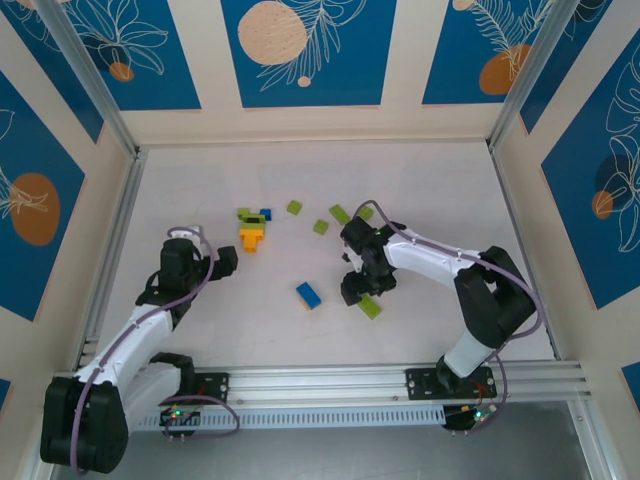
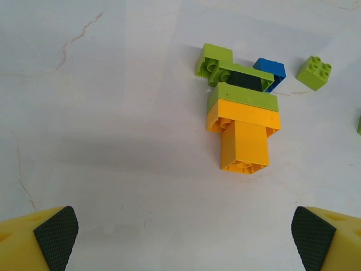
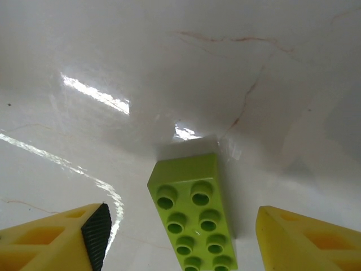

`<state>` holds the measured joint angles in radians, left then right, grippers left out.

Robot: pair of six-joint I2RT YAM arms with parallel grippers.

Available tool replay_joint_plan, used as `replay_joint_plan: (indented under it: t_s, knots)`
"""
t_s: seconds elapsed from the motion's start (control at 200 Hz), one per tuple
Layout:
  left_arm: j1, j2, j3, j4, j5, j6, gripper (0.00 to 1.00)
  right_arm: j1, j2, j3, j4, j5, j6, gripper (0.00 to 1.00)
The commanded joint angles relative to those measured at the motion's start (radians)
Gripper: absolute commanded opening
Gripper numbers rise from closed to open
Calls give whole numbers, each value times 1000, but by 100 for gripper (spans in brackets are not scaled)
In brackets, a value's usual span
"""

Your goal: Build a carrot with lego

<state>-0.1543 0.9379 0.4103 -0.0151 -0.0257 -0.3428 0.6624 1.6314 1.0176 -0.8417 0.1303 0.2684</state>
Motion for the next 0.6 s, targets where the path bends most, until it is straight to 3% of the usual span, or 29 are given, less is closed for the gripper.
replay_joint_plan:
  t_s: [0.0, 0.225, 0.595]
  knots:
    - [17, 4, 9, 27, 18, -10, 100, -5, -4, -27, 10, -44, 42, 70]
    - [17, 18, 12, 37, 26, -13, 100, -10, -24, -57, 21, -72, 72, 68]
    - [16, 15, 10, 36, 28, -15, 100, -10, -22, -79, 29, -78, 98, 55]
